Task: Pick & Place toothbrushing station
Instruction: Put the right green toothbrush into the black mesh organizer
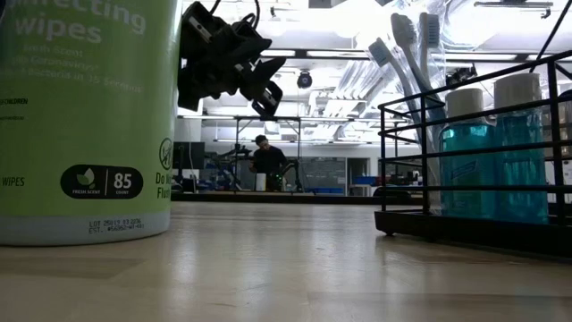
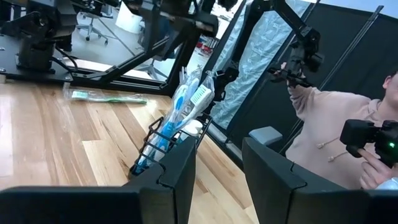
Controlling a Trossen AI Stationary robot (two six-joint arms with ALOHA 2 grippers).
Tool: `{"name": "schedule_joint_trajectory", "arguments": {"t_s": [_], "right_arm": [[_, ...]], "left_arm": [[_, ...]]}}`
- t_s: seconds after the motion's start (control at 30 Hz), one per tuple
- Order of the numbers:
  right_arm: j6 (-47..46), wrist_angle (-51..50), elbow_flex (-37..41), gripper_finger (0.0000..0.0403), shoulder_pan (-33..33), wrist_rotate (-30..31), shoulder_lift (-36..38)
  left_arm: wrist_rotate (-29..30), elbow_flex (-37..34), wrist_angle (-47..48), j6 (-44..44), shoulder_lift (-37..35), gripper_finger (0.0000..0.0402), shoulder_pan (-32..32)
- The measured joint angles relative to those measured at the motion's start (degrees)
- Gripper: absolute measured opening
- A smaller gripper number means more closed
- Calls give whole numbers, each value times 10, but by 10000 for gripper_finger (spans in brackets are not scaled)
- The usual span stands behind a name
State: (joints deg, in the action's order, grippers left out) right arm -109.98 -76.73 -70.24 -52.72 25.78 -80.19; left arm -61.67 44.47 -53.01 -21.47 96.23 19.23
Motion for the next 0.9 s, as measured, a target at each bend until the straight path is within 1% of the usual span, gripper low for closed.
{"name": "schedule_joint_trajectory", "arguments": {"t_s": [0.27, 0.6, 0.7, 0.9], "right_arm": [[-109, -7, 0, 149, -58, -78, -52], [-286, -5, 0, 155, -116, -156, -106], [-310, 9, 0, 155, -121, -169, -120], [-315, 36, 0, 155, -122, -171, -147]], "left_arm": [[0, 0, 0, 0, 0, 128, -11], [0, 0, 0, 3, 0, 128, -15], [0, 0, 0, 6, 0, 128, -15], [0, 0, 0, 6, 0, 128, -15]]}}
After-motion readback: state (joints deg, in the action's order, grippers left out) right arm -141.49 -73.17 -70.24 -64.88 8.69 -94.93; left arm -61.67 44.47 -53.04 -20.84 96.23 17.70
